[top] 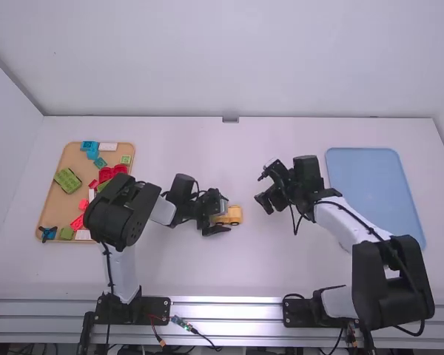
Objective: Assemble lego blocks to make yellow taxi
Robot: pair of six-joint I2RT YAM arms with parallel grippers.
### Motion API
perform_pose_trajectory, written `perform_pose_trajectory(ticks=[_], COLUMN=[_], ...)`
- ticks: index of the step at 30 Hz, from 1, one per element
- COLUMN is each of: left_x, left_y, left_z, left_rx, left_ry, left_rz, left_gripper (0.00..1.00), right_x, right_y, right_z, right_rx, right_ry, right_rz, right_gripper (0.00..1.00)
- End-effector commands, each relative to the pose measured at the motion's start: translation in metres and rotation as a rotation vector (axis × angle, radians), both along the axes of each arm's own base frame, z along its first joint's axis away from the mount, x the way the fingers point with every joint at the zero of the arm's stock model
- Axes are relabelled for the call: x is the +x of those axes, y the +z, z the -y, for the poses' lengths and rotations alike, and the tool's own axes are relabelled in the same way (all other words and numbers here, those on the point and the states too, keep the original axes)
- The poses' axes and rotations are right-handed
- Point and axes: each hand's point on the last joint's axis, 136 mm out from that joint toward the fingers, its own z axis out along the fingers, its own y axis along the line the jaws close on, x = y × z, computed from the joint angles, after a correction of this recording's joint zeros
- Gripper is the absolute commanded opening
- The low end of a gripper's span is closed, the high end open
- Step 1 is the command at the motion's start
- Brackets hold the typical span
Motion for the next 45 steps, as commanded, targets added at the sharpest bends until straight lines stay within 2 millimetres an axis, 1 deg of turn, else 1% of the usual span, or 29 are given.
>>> perform_pose_trajectory(ticks=[1,3,8,10,11,13,14,17,19,21,25,27,28,29,30,31,33,35,36,38,39,40,41,42,43,44,45], left_x=[0.001,0.003,0.005,0.014,0.014,0.018,0.018,0.025,0.027,0.031,0.044,0.058,0.064,0.075,0.09,0.098,0.106,0.116,0.117,0.121,0.121,0.12,0.117,0.111,0.111,0.103,0.097], left_y=[-0.004,-0.003,0.008,0.016,0.016,0.028,0.029,0.047,0.054,0.065,0.091,0.111,0.117,0.128,0.143,0.153,0.163,0.18,0.181,0.182,0.182,0.179,0.176,0.17,0.17,0.162,0.156], left_z=[-0.001,-0.001,-0.002,-0.007,-0.008,-0.014,-0.014,-0.021,-0.025,-0.033,-0.059,-0.072,-0.075,-0.084,-0.096,-0.107,-0.121,-0.153,-0.158,-0.194,-0.203,-0.222,-0.236,-0.256,-0.256,-0.274,-0.286], left_rx=[0.017,0.023,0.06,0.135,0.14,0.211,0.216,0.295,0.334,0.401,0.585,0.65,0.655,0.656,0.651,0.645,0.63,0.527,0.513,0.442,0.431,0.403,0.39,0.38,0.38,0.387,0.391], left_ry=[-0.001,0.002,0.002,0.038,0.04,0.066,0.068,0.093,0.105,0.13,0.204,0.304,0.352,0.452,0.598,0.697,0.809,1.058,1.088,1.266,1.303,1.385,1.432,1.491,1.491,1.527,1.554], left_rz=[0.009,0.0,-0.068,-0.117,-0.121,-0.177,-0.181,-0.246,-0.271,-0.299,-0.301,-0.297,-0.304,-0.314,-0.33,-0.345,-0.373,-0.499,-0.516,-0.61,-0.627,-0.674,-0.708,-0.758,-0.758,-0.794,-0.822], left_gripper=[0.99,0.99,0.99,0.99,0.99,0.99,0.99,0.99,0.99,0.99,0.99,0.99,0.99,0.99,0.99,0.99,0.99,0.99,0.99,0.99,0.99,0.99,0.99,0.99,0.99,0.99,0.99], right_x=[0.004,0.005,0.007,0.006,0.006,0.007,0.008,0.01,0.011,0.011,0.013,0.015,0.016,0.017,0.018,0.018,0.019,0.021,0.021,0.021,0.021,0.021,0.021,0.021,0.021,0.021,0.021], right_y=[0.004,0.005,0.006,0.006,0.006,0.007,0.007,0.009,0.01,0.01,0.011,0.013,0.014,0.015,0.016,0.017,0.017,0.019,0.019,0.019,0.019,0.019,0.019,0.019,0.019,0.019,0.019], right_z=[0.006,0.006,0.006,0.006,0.006,0.006,0.006,0.005,0.005,0.005,0.004,0.004,0.004,0.004,0.003,0.003,0.003,0.003,0.003,0.003,0.003,0.003,0.003,0.003,0.003,0.003,0.003], right_rx=[-0.013,-0.012,-0.01,-0.011,-0.011,-0.009,-0.009,-0.006,-0.005,-0.004,-0.002,0.001,0.002,0.003,0.005,0.006,0.007,0.009,0.01,0.009,0.01,0.009,0.009,0.01,0.01,0.009,0.01], right_ry=[-0.055,-0.054,-0.055,-0.055,-0.055,-0.055,-0.055,-0.055,-0.056,-0.055,-0.055,-0.056,-0.056,-0.055,-0.056,-0.056,-0.056,-0.056,-0.056,-0.056,-0.056,-0.056,-0.056,-0.056,-0.056,-0.056,-0.055], right_rz=[0.009,0.016,0.021,0.019,0.019,0.026,0.027,0.038,0.042,0.045,0.053,0.065,0.07,0.076,0.082,0.086,0.09,0.098,0.099,0.1,0.099,0.099,0.099,0.099,0.099,0.1,0.101], right_gripper=[0.99,1.0,1.0,1.0,1.0,1.0,1.0,1.0,1.0,1.0,1.0,1.0,1.0,1.0,1.0,1.0,1.0,1.0,0.99,1.0,1.0,1.0,1.0,1.0,1.0,1.0,1.0])
